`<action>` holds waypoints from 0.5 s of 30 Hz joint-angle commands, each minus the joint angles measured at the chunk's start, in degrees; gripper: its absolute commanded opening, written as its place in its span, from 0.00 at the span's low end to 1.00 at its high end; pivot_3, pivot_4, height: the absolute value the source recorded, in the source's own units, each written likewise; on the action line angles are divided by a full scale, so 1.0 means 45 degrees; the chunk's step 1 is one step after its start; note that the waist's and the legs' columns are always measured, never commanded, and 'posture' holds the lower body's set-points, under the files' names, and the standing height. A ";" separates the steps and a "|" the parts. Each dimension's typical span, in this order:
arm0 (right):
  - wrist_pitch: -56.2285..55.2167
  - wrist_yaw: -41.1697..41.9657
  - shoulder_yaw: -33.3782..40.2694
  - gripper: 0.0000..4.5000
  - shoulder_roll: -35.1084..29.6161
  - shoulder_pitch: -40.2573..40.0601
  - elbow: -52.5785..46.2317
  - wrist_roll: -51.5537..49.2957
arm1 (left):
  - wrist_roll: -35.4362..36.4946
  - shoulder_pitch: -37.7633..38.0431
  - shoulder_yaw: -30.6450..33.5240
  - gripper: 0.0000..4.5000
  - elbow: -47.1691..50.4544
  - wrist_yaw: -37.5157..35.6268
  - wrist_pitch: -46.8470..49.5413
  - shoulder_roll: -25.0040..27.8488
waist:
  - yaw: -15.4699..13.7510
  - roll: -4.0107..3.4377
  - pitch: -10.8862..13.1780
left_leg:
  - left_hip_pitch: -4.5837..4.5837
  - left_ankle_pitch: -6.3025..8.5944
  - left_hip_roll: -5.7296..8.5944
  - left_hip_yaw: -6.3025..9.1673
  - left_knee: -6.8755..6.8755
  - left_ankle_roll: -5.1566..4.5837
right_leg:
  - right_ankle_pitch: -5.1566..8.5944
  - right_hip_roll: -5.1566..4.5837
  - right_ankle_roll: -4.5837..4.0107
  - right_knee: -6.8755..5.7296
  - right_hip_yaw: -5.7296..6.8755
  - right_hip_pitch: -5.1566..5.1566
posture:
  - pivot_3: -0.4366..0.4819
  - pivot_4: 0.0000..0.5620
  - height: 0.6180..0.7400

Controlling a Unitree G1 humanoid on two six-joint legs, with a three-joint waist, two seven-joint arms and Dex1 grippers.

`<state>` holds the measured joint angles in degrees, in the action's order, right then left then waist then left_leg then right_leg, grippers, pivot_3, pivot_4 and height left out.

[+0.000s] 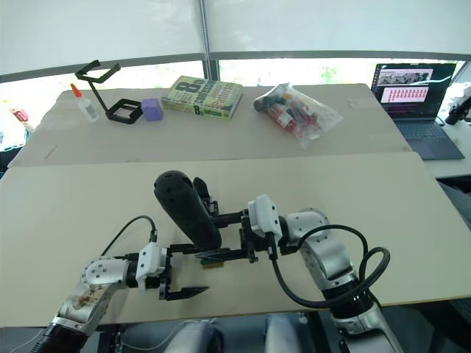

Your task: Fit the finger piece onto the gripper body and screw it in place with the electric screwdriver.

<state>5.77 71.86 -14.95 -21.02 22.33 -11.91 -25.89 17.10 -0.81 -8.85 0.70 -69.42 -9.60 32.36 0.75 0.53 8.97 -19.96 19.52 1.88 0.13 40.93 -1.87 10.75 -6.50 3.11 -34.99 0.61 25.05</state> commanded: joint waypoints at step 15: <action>-0.0095 -0.0148 0.0194 0.43 0.0118 0.0447 -0.0547 -0.0354 | -0.0101 0.0424 -0.0219 1.00 -0.0280 -0.0021 -0.0313 -0.0025 | 0.0001 0.0000 0.0000 | 0.0000 0.0000 0.0000 -0.0001 -0.0001 0.0000 | 0.0000 -0.0001 0.0000 0.0003 0.0001 0.0000 | 0.48 0.27 1.00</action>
<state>5.77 71.80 -14.95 -20.98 22.92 -11.91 -25.91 17.14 -0.01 -8.86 0.72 -69.06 -10.50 32.34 0.75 0.53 8.97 -19.95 19.52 1.88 0.13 40.93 -1.87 10.75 -6.50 3.11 -34.97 0.61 25.05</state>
